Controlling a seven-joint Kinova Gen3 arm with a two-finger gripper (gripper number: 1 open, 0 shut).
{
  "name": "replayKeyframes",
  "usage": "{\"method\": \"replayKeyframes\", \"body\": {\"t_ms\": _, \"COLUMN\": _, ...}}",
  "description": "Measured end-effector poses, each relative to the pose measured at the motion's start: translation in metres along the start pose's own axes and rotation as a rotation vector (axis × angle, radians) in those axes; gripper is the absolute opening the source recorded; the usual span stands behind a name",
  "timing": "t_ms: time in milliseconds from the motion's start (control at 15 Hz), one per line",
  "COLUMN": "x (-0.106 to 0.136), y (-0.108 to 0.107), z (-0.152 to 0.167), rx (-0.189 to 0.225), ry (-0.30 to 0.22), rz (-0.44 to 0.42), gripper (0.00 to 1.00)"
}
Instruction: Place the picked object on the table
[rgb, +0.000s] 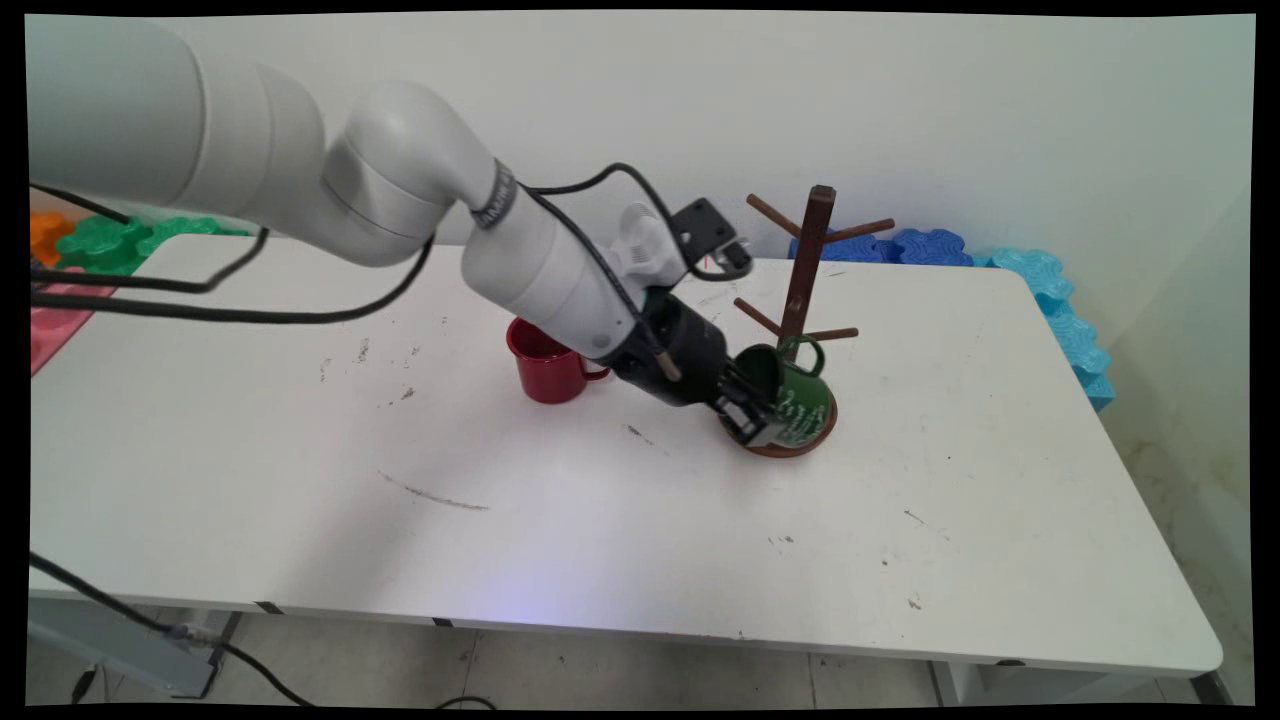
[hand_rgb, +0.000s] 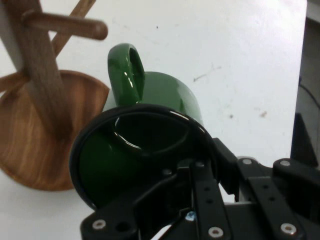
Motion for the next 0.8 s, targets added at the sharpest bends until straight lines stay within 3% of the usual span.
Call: {"method": "replayKeyframes", "body": {"t_ms": 800, "x": -0.036, "y": -0.024, "z": -0.057, "rx": -0.002, "ry": -0.104, "rz": 0.202, "gripper": 0.00}}
